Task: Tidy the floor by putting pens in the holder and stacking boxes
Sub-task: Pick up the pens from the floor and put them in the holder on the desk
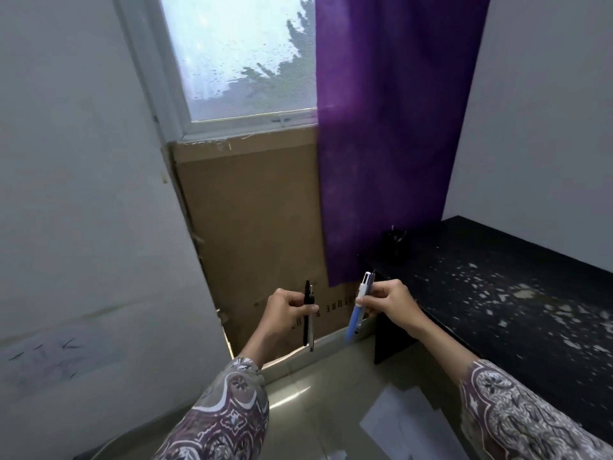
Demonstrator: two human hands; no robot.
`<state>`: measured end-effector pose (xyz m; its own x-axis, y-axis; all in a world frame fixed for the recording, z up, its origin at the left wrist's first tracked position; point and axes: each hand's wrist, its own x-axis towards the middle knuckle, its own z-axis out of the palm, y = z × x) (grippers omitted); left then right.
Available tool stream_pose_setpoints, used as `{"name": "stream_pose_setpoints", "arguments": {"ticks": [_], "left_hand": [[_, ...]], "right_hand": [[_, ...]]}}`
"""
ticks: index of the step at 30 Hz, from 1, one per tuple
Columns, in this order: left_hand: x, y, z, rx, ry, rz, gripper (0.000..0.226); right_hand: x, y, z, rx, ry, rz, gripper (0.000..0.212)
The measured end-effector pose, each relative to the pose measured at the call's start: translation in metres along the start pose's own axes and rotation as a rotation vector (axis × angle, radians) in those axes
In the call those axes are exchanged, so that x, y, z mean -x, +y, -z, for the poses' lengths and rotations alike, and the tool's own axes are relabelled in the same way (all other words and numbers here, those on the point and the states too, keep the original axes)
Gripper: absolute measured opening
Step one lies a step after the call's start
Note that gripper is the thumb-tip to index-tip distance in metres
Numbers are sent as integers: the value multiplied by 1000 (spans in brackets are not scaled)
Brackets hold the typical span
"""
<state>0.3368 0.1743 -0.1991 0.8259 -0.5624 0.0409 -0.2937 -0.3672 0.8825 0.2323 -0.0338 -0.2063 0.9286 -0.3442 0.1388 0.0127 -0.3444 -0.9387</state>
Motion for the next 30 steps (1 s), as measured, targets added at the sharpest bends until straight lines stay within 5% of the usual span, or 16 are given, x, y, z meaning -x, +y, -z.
{"name": "stream_pose_setpoints", "arguments": {"ticks": [12,30], "left_hand": [[-127,45,-65,98,27,-157,9],[-400,92,-190,130,218,-67,15]], "right_hand": [[-91,40,98,-41,209,24,8],[-329,119,258,54,334,42,6]]}}
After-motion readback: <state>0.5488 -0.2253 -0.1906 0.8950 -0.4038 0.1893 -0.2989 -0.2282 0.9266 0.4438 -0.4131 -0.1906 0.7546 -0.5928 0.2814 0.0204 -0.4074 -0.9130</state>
